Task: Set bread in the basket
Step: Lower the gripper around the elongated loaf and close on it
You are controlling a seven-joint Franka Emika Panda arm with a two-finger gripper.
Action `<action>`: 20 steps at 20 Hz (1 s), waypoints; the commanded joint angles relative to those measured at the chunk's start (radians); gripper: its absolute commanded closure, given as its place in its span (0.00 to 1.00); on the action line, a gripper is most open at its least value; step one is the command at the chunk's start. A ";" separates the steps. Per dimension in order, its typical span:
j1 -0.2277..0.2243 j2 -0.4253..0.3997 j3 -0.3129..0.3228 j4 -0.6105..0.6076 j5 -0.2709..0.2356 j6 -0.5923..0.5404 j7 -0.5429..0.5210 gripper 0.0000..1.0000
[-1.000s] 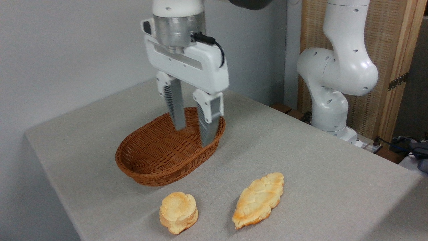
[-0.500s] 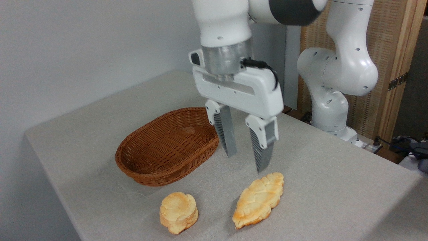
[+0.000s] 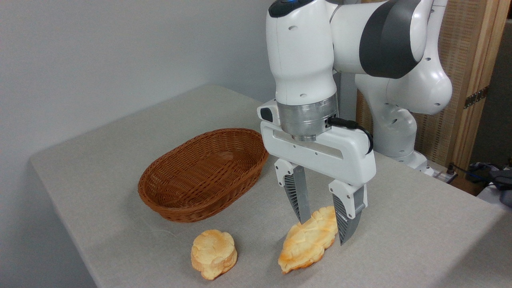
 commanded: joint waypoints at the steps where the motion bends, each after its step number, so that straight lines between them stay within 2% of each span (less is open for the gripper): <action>1: -0.056 -0.017 0.014 -0.040 0.005 0.010 -0.082 0.00; 3: -0.084 -0.016 0.014 -0.043 0.005 0.010 -0.133 0.00; 6: -0.090 -0.014 0.014 -0.059 0.003 0.012 -0.136 0.00; 9: -0.092 -0.008 0.014 -0.063 -0.027 0.013 -0.134 0.00; 14: -0.089 0.004 0.026 -0.063 -0.024 0.022 -0.122 0.00; 17: -0.122 0.029 0.033 -0.069 -0.018 0.027 -0.122 0.00; 20: -0.124 0.030 0.035 -0.076 -0.018 0.051 -0.122 0.00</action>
